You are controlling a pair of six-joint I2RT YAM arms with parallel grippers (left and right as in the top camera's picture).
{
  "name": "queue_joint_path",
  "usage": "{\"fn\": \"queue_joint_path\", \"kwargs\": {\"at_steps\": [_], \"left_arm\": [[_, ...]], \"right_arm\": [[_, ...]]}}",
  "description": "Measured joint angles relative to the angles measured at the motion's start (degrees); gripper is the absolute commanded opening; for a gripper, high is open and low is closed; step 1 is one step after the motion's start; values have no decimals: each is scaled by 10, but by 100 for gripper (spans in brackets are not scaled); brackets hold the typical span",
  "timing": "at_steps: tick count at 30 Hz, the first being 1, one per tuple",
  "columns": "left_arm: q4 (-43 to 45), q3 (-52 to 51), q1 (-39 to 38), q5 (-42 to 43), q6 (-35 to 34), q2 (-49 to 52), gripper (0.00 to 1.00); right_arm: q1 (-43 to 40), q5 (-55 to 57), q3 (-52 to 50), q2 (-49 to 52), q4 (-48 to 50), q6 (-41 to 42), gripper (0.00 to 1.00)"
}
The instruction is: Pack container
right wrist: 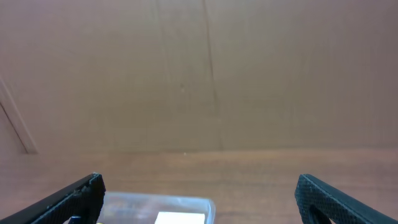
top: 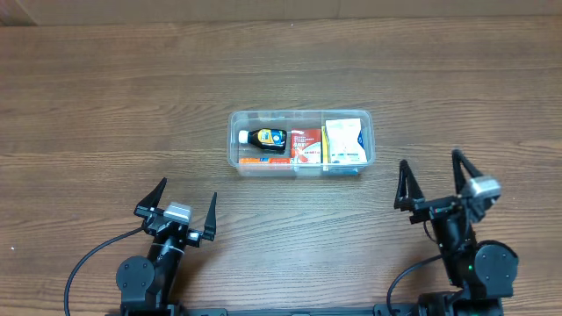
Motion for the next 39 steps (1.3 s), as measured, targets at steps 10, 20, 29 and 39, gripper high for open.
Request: {"fn": "queue_joint_path", "kwargs": {"at_steps": [10,20,29,39], "left_arm": [[0,0,0,0,0,0,100],[0,0,0,0,0,0,100],[0,0,0,0,0,0,100],[0,0,0,0,0,0,100]], "right_arm": [[0,0,-72,-69,21,0,100],[0,0,-119,-124,21,0,100],[0,0,-121,-125,-49,0,100],[0,1,-121,-125,-74,0,100]]}}
